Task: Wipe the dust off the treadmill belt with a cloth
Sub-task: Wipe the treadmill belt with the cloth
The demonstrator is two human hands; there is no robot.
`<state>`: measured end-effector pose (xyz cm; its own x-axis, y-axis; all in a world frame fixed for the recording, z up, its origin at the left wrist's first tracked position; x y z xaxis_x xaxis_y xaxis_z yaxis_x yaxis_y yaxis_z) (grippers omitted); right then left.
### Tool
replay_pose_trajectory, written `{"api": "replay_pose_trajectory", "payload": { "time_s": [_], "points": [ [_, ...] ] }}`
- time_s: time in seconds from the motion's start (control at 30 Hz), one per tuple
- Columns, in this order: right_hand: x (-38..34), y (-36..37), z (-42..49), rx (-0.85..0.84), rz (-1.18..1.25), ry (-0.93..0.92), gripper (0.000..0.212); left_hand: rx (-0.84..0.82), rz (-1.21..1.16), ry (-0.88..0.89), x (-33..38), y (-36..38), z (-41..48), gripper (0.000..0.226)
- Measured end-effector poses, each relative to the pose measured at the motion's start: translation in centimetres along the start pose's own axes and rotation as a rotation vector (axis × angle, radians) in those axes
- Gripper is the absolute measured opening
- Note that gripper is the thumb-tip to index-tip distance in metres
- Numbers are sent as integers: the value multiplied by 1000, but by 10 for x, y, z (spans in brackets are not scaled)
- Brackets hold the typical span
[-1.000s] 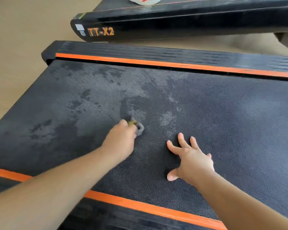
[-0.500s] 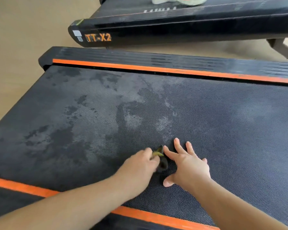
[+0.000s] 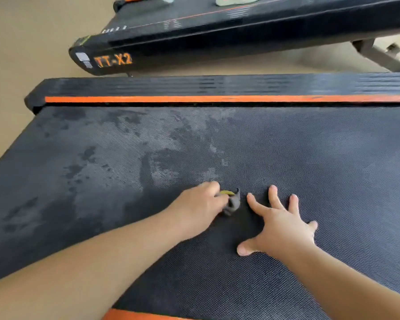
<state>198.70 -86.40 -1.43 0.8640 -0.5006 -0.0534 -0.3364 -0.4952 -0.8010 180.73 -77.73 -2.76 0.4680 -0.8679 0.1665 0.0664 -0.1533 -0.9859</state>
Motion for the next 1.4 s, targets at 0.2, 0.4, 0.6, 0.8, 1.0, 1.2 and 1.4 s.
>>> {"api": "replay_pose_trajectory", "payload": {
  "time_s": [0.2, 0.4, 0.6, 0.8, 1.0, 1.2, 1.4],
  "points": [
    [-2, -2, 2, -16, 4, 17, 138, 228, 10, -416, -42, -11, 11, 6],
    [-3, -1, 3, -25, 3, 18, 138, 65, 14, -169, -38, -8, -3, 8],
    [-3, 0, 3, -19, 1, 19, 139, 199, 13, -382, -14, -3, 2, 7],
    [-3, -1, 3, -19, -1, 21, 138, 5, 82, -262, -49, -10, -10, 12],
    [-2, 0, 4, 1, 0, 11, 138, 128, 90, -384, -11, -2, 9, 16],
    [-2, 0, 3, -11, -3, 16, 139, -12, 171, -397, -71, -19, 10, 24],
    [-2, 1, 5, -12, 1, 16, 139, -1, 126, -325, 11, -11, 23, 27]
  ]
}}
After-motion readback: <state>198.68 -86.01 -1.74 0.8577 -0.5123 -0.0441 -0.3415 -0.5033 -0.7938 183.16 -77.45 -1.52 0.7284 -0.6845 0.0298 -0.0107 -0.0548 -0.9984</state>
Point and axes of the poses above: each hand's wrist, its own z-axis towards the middle knuckle, its own y-axis out of the palm, x = y × z, the point moved 3 cm from there along z, towards the middle knuckle, and after that the axes turned 9 degrees about y, right-handed, at the moved point
